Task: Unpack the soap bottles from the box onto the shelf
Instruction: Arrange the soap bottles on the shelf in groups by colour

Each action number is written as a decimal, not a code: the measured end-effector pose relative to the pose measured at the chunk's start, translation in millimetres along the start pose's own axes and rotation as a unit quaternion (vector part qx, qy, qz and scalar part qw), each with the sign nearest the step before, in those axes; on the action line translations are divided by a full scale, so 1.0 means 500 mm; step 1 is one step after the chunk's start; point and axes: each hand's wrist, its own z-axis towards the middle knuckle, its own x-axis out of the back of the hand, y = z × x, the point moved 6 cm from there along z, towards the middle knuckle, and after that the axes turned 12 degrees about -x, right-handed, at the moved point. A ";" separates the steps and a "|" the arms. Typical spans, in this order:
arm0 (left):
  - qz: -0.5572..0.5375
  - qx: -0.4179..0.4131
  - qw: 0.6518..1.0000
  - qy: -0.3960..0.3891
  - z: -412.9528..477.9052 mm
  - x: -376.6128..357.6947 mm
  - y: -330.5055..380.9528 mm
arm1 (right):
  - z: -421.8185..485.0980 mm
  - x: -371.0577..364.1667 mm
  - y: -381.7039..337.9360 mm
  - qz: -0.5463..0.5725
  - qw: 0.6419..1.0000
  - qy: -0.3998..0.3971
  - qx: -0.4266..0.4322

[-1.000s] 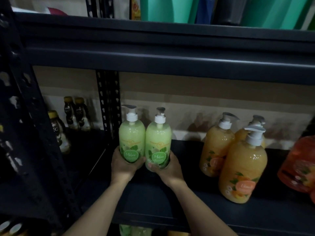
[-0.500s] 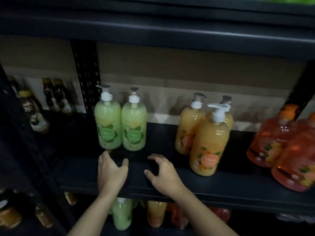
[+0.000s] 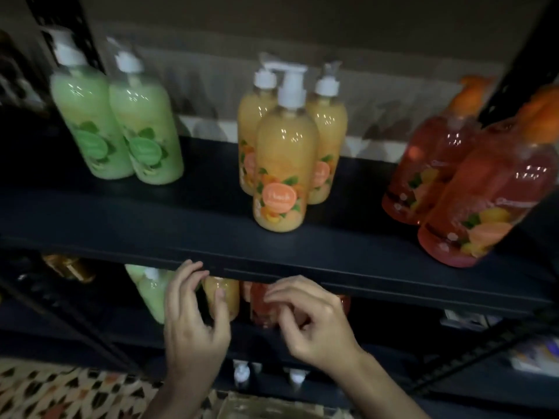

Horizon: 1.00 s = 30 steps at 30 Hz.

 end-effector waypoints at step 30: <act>-0.215 0.143 0.965 -0.037 -0.363 -0.575 -0.412 | -0.241 -0.144 0.776 0.067 0.943 0.166 -0.280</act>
